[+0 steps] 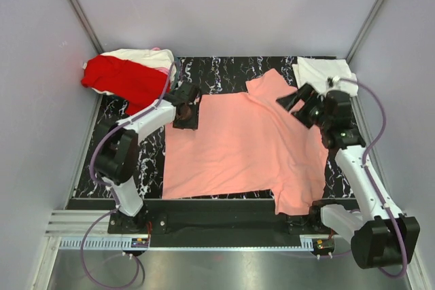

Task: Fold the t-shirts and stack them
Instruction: Flatten the tshirt out

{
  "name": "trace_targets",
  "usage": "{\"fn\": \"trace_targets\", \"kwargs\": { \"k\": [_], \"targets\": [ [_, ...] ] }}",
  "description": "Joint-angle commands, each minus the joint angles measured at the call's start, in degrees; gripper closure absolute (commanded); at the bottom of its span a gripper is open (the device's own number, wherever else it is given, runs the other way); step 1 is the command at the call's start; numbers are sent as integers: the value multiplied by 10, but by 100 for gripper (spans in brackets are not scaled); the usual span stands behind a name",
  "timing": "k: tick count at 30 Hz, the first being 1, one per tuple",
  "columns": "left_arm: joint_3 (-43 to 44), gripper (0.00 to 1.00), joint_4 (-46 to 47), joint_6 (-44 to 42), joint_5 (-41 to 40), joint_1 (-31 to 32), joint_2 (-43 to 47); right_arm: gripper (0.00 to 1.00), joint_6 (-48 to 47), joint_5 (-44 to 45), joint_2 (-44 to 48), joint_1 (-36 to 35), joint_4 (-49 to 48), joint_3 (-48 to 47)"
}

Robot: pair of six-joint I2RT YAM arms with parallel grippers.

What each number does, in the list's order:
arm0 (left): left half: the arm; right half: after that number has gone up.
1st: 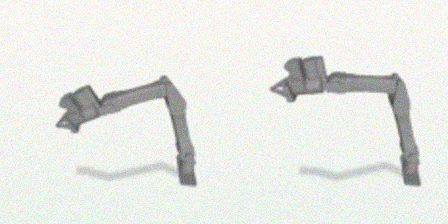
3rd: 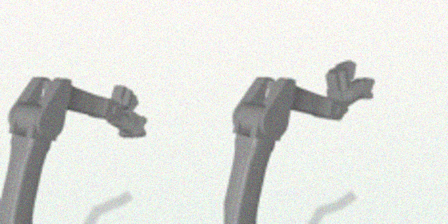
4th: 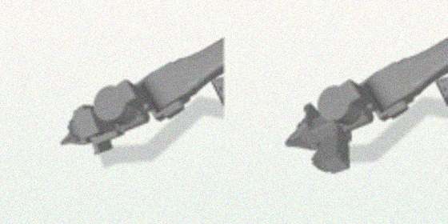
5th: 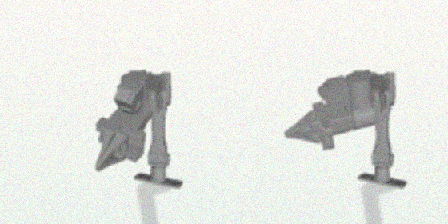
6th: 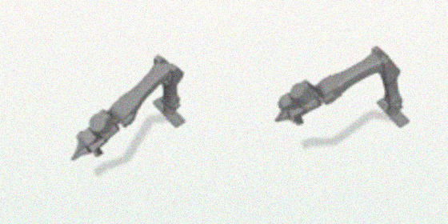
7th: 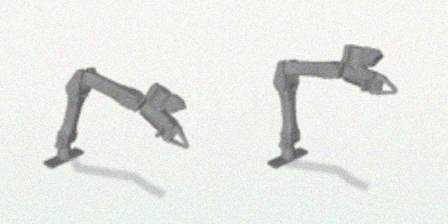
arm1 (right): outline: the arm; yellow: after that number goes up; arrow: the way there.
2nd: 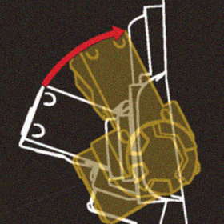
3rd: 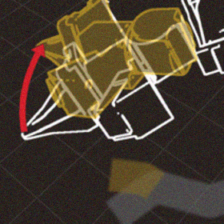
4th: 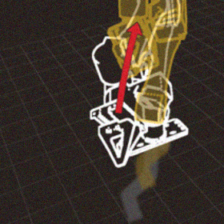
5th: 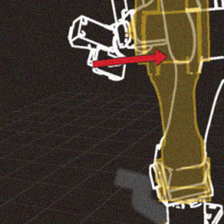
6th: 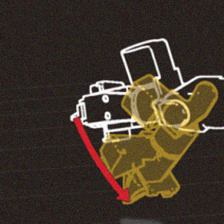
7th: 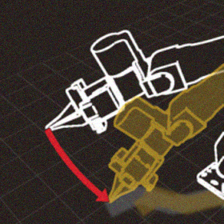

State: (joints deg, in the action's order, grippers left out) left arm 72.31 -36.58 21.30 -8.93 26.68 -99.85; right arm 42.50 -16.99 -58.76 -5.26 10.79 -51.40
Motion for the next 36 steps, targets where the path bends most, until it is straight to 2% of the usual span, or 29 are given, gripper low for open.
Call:
{"fn": "trace_targets", "kwargs": {
  "k": [1,6,11,18,26,30,31,33,34,36],
  "targets": [
    [63,50,12,-14,-28,9,-54,0,-33,14,51,0,63,68],
    [131,50,1,-20,-56,29,-128,1,-22,-41,116,0,22,178],
    [194,47,-24,-22,-91,36,-171,0,10,-58,176,-2,-34,283],
    [214,49,-43,-28,-127,36,-214,0,18,-60,192,-3,-81,342],
    [216,56,-46,-23,-137,36,-222,0,21,-66,145,-3,-103,350],
    [222,65,-46,-28,-142,33,-221,0,22,-66,140,-2,-122,350],
    [223,73,-47,-30,-144,33,-223,0,21,-67,139,-3,-123,350],
    [230,82,-52,-34,-145,30,-227,0,21,-66,134,-3,-124,350],
    [234,94,-54,-34,-147,27,-228,0,23,-66,133,-3,-125,350],
    [237,100,-60,-36,-148,23,-228,0,22,-66,126,-2,-126,350]
  ]
}}
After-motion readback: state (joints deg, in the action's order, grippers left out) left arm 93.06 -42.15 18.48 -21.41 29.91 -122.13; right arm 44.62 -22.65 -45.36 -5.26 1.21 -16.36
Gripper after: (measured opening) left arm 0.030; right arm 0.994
